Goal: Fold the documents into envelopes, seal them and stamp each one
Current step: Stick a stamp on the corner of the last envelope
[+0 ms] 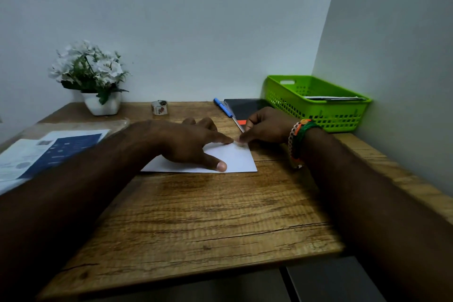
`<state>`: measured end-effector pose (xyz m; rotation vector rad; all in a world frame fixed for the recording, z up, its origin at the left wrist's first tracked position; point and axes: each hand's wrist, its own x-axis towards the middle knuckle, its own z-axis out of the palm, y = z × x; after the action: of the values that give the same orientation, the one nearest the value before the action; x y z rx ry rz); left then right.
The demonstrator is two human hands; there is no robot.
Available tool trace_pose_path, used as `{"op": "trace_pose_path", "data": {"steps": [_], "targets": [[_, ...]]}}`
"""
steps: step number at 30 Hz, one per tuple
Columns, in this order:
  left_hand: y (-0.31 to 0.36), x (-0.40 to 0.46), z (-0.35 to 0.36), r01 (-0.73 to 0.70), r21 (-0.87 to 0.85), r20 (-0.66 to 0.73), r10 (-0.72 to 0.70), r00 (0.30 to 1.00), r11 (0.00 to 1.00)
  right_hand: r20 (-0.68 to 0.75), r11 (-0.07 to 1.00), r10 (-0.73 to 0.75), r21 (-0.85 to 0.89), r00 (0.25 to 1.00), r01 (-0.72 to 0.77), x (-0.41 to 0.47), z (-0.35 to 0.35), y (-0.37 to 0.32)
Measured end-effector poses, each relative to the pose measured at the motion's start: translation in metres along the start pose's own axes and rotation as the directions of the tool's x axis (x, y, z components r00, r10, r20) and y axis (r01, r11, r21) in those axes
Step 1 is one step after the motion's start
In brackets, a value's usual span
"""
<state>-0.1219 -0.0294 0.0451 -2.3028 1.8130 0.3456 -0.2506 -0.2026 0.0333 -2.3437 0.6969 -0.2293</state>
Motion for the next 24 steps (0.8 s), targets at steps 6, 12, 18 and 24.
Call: {"op": "trace_pose_path", "data": {"steps": [6,12,18,24], "targets": [[0.000,0.001,0.000,0.000,0.010,-0.006,0.000,1.000,1.000,0.091,0.990,-0.027,-0.133,0.995,0.039,0.001,0.001,-0.002],[-0.002,0.002,0.001,-0.003,0.002,-0.012,0.003,1.000,1.000,0.178,0.998,-0.035,-0.052,0.983,0.045,-0.007,-0.008,-0.003],[-0.003,0.002,0.003,-0.002,-0.014,-0.028,0.001,1.000,1.000,-0.136,0.998,0.054,0.027,0.989,-0.051,0.000,-0.002,0.003],[-0.003,0.003,0.002,-0.015,-0.029,-0.046,0.014,0.999,0.999,-0.112,0.992,0.063,-0.098,0.992,-0.074,0.003,0.011,0.001]]}}
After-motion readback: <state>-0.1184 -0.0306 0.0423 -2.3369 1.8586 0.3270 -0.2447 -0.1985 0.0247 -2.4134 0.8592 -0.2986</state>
